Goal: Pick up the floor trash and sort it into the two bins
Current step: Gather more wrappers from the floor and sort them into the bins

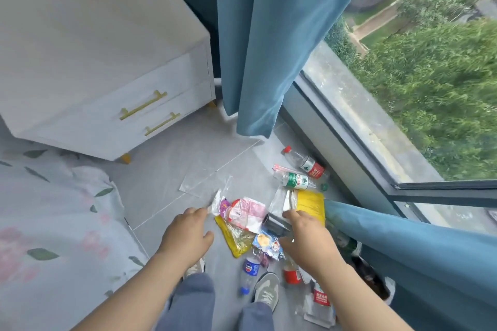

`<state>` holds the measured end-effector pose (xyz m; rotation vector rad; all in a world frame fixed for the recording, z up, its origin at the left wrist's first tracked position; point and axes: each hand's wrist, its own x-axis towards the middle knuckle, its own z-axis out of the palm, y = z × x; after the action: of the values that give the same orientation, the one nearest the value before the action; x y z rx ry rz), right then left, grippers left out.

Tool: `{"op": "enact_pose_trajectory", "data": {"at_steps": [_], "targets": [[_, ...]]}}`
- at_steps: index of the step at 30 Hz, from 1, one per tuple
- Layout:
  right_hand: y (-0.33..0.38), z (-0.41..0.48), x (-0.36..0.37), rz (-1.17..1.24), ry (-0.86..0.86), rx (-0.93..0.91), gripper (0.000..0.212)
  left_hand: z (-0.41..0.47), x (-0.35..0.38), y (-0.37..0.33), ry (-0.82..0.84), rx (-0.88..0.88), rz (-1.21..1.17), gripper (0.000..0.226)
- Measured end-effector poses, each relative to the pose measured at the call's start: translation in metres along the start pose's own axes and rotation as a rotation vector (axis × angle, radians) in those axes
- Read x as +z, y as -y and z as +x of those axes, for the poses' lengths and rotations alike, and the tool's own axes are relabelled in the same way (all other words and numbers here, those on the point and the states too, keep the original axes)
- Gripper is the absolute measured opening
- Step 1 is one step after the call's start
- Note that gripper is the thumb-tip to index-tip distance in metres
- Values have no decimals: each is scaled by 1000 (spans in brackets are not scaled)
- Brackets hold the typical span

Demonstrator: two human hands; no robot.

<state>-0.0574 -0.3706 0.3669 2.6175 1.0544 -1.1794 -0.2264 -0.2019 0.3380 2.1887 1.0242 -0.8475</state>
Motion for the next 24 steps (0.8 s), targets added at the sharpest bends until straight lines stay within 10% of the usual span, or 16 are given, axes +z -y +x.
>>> {"op": "enact_pose_trajectory", "data": {"at_steps": [24], "targets": [[-34, 231, 268, -7, -11, -38, 79, 239, 206, 90, -104, -20, 26, 68]]}}
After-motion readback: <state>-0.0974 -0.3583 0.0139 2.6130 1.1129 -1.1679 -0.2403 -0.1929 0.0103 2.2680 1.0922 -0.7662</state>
